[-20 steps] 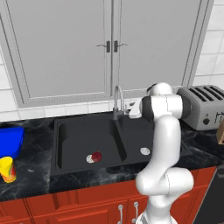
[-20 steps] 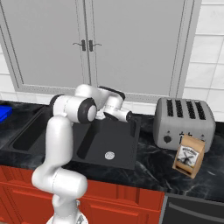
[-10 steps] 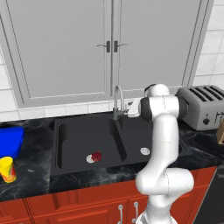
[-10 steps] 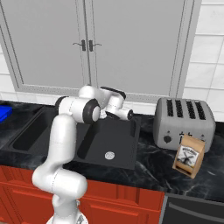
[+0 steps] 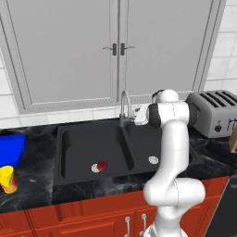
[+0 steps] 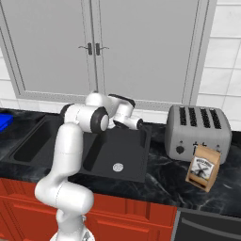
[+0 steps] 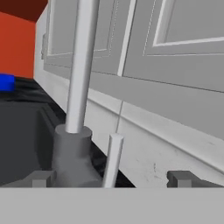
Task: Pick up all produce items and place them in the sink. Turn on the sink faucet to wash them. Then turn the sink off and put them in the tray.
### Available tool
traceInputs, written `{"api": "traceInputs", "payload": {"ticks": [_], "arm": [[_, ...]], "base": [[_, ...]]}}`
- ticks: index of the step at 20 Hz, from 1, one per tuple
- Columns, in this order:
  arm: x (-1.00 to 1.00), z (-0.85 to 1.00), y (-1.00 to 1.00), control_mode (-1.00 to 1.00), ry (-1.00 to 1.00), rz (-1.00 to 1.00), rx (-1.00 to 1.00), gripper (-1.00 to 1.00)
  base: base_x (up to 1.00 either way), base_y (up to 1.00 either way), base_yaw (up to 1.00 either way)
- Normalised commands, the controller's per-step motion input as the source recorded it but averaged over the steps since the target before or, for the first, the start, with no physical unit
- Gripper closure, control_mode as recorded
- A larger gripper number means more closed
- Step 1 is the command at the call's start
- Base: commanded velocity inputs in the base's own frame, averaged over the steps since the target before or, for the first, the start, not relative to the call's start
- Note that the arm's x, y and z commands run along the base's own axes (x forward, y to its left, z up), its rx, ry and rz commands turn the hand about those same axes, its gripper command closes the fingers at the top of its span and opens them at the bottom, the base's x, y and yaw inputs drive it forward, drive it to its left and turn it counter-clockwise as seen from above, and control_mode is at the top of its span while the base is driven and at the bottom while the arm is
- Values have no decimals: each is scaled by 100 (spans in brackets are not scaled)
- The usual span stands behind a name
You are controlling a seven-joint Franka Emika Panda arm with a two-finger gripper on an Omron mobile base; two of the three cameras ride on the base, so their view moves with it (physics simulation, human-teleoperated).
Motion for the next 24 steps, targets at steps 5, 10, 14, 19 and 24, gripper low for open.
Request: {"api": "traceInputs", "payload": {"ticks": [5,10,14,19,24], "arm": [[20,-7,13,-100,0,1,0,-100],[24,-1,17,-100,0,0,0,-100],[25,0,15,-100,0,0,0,-100],[17,0,18,-100,0,3,0,-100],[22,0,15,-100,0,9,0,-100]], "base": [[0,0,0],[0,0,0],[0,0,0],[0,0,0],[0,0,0]]}}
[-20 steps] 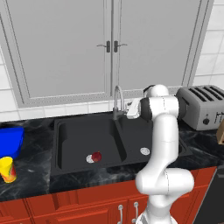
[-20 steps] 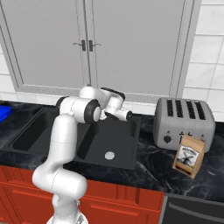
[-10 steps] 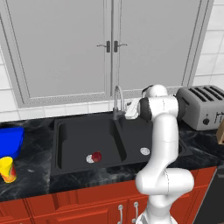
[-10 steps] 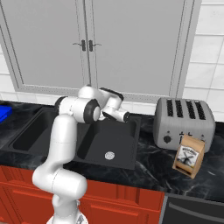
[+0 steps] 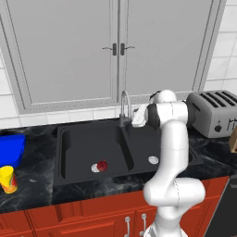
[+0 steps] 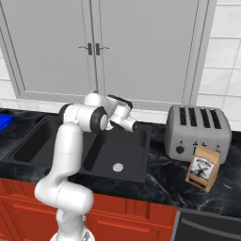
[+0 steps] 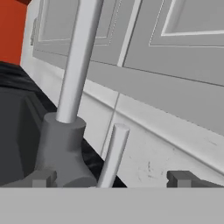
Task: Pick up all produce items and place them in the sink. Turn on the sink faucet to wash them. Then turn the sink off and put them in the tray.
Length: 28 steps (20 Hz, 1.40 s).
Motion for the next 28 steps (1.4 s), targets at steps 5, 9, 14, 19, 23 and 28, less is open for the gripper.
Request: {"api": "traceInputs", "payload": {"ticks": [5,9,14,19,23,28], "arm": [[23,0,3,-100,0,13,0,-100],[15,3,0,-100,0,14,0,-100],[13,10,3,-100,0,13,0,-100],[10,5,18,-100,0,11,0,-100],[15,5,21,-100,0,9,0,-100],[7,15,13,-100,0,1,0,-100]], "base": [[0,0,0],[0,0,0],[0,0,0],[0,0,0],[0,0,0],[0,0,0]]}}
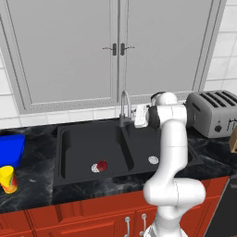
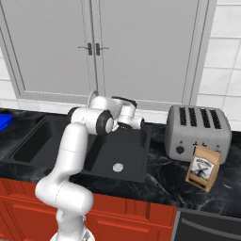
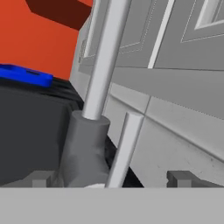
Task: Pick up all produce items and place them in the sink. Turn on the sink faucet to wash them. Then turn the sink off and put them in the tray.
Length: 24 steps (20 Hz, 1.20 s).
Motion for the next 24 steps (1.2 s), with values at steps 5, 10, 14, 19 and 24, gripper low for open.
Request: {"api": "traceInputs", "payload": {"ticks": [5,10,14,19,24], "arm": [[3,34,0,-100,0,0,0,-100],[7,34,0,-100,0,0,0,-100],[14,33,0,-100,0,0,0,-100],[20,34,2,-100,0,0,0,-100],[10,25,13,-100,0,0,0,100]], "base": [[0,0,0],[0,0,0],[0,0,0],[0,0,0],[0,0,0]]}}
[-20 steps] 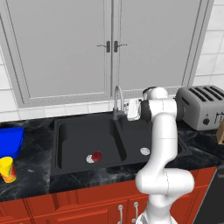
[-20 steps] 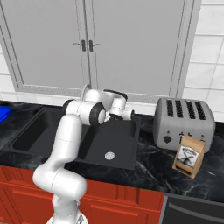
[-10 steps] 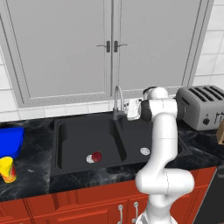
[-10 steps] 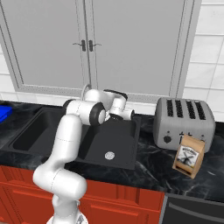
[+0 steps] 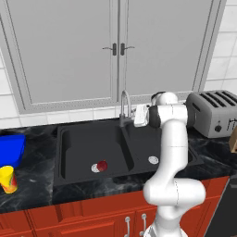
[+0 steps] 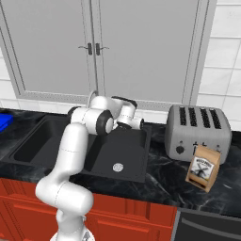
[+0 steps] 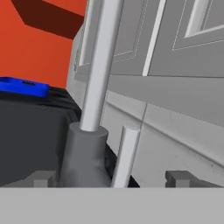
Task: Pick up all produce items and place them in the sink. Turn on the sink faucet to wash them. Then turn the sink off and put them in the tray.
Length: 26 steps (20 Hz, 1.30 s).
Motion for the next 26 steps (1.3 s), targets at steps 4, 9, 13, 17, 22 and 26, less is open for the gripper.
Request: {"api": "traceInputs", "payload": {"ticks": [4,9,13,17,22,26], "arm": [[13,24,22,-100,0,0,-1,100],[14,27,17,-100,0,0,0,100],[15,28,15,-100,1,0,0,100],[14,36,14,-100,3,0,0,100],[7,36,1,-100,2,-7,0,100],[5,24,1,-100,1,-14,0,100]], "base": [[0,0,0],[0,0,0],[0,0,0],[0,0,0],[0,0,0],[0,0,0]]}}
